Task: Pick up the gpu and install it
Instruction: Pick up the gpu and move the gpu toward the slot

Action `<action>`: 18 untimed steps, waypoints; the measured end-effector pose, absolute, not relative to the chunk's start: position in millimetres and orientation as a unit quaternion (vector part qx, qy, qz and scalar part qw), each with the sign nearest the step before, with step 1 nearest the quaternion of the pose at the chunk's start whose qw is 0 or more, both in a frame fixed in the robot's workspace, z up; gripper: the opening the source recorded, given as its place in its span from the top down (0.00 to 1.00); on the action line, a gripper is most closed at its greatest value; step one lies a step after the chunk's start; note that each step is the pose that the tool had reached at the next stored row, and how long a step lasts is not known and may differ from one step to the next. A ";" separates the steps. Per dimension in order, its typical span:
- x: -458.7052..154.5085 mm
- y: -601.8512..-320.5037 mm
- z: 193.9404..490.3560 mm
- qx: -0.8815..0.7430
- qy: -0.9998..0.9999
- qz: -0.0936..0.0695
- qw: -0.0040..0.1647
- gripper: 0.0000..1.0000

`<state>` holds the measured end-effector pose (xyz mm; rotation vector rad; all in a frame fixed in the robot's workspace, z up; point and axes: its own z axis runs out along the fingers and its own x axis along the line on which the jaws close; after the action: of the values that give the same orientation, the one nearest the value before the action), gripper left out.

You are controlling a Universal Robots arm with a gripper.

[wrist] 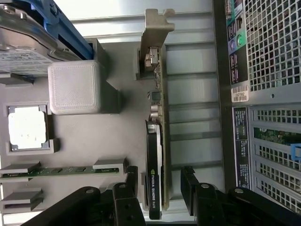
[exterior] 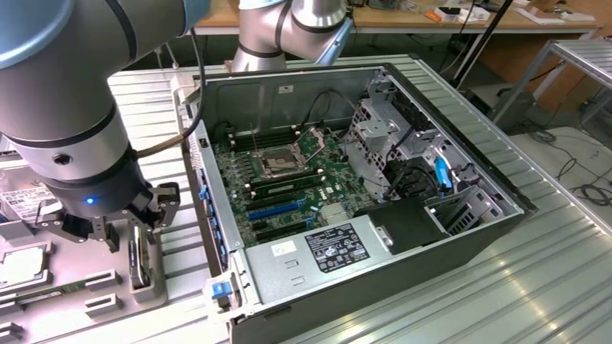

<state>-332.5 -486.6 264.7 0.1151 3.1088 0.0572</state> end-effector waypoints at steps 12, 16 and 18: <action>-333.3 -475.3 253.5 0.037 0.999 0.018 0.016 0.50; -337.6 -473.8 252.1 0.037 0.999 0.018 0.016 0.50; -337.7 -473.8 252.0 0.037 0.999 0.018 0.016 0.50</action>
<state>-337.7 -473.8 252.0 0.1156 3.1063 0.0572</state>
